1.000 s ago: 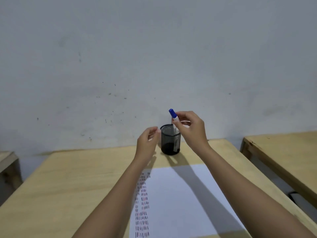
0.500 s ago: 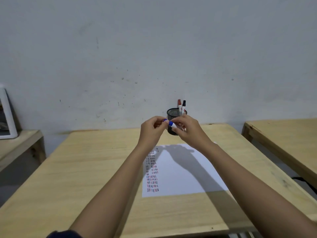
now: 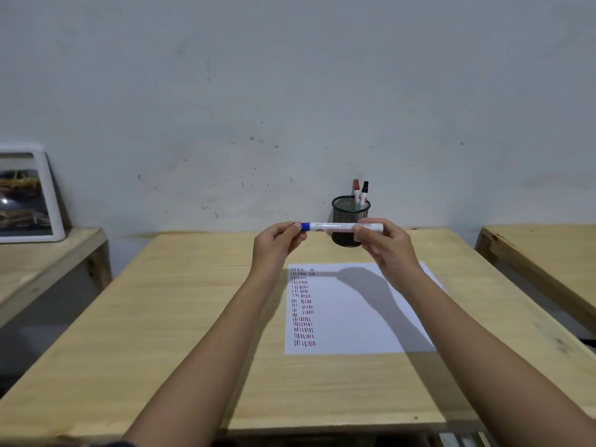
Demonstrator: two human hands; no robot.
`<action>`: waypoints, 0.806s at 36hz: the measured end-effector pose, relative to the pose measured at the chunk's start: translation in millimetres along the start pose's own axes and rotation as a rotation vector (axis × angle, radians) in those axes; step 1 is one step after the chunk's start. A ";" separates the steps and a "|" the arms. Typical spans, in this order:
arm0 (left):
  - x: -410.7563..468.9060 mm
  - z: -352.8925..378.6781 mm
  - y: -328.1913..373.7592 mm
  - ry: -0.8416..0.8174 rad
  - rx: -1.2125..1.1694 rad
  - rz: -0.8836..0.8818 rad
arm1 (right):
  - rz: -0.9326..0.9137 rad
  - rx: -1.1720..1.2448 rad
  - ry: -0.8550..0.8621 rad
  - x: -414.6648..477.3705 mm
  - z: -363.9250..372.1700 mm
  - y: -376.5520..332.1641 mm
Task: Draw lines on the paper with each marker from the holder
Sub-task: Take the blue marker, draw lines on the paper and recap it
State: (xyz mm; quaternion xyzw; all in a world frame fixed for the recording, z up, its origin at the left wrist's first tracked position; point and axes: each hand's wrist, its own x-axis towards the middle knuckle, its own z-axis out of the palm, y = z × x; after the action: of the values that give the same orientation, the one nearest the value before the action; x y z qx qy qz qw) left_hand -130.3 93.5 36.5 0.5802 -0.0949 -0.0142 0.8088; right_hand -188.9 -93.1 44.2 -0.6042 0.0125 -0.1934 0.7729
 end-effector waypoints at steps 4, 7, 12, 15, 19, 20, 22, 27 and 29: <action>-2.9 8.3 -1.4 -0.078 0.040 0.003 | 0.202 0.457 0.086 -3.9 22.4 12.6; -2.2 10.6 -2.5 -0.150 0.176 0.066 | 0.257 0.494 0.051 -3.4 35.0 22.9; 1.8 4.5 -1.7 -0.147 0.388 0.137 | 0.241 0.531 0.061 2.6 44.9 27.9; 5.9 -0.1 -2.7 -0.099 0.363 0.130 | 0.196 0.507 0.039 5.9 49.2 29.0; 13.4 -14.5 -2.7 -0.075 0.331 0.057 | 0.158 0.461 0.029 12.9 48.9 27.6; 15.4 -19.9 -2.9 -0.081 0.352 0.033 | 0.155 0.459 0.030 15.2 47.1 27.8; 19.1 -30.9 -4.3 -0.084 0.468 0.007 | 0.156 0.471 0.030 19.5 42.5 29.8; 28.8 -53.0 -17.0 0.005 0.904 -0.009 | 0.150 0.391 0.072 26.7 34.1 45.6; 32.5 -59.2 -24.3 0.020 1.007 -0.027 | 0.128 0.245 0.092 26.9 33.3 54.9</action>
State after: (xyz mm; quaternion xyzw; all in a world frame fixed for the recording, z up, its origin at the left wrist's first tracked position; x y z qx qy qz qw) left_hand -86.2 136.6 -0.2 0.8996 -0.0750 0.0285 0.4293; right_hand -140.0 -59.9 7.4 -0.4937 0.0625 -0.1714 0.8503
